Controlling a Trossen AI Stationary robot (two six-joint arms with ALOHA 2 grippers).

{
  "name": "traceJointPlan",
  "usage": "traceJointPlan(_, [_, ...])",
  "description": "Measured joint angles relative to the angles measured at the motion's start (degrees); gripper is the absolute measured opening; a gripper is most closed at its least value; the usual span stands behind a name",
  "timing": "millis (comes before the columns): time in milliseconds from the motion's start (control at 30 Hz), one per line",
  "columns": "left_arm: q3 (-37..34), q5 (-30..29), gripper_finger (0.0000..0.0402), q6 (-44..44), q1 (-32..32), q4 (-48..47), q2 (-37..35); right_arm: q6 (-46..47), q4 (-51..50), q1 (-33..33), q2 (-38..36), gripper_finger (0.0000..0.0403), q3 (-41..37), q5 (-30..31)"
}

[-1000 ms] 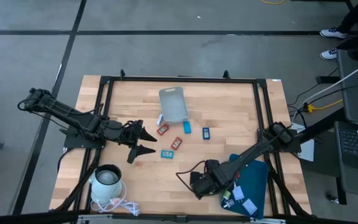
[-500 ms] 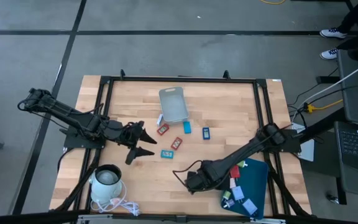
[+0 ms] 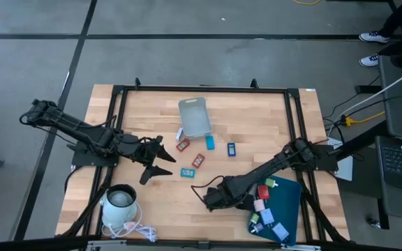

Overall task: Pick & Place Office items
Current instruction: Put the blue charger adapter into the blue bin

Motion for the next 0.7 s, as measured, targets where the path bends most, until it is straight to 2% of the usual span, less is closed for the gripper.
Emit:
traceJointPlan(133, [0.0, 2.2, 0.0239, 0.0, 1.5, -0.2, 0.0, -1.1, 0.0, -0.9, 0.0, 0.0295, 0.0, 0.1])
traceJointPlan(333, [0.0, 2.6, 0.0239, 1.2, 3.1, -0.5, 0.0, -2.6, -3.2, -1.7, 0.0, 0.0295, 0.0, 0.3])
traceJointPlan(700, [0.0, 4.2, 0.0239, 1.5, 6.3, -1.4, 0.0, -7.3, -2.3, -3.5, 0.4, 0.0289, 0.0, 0.3])
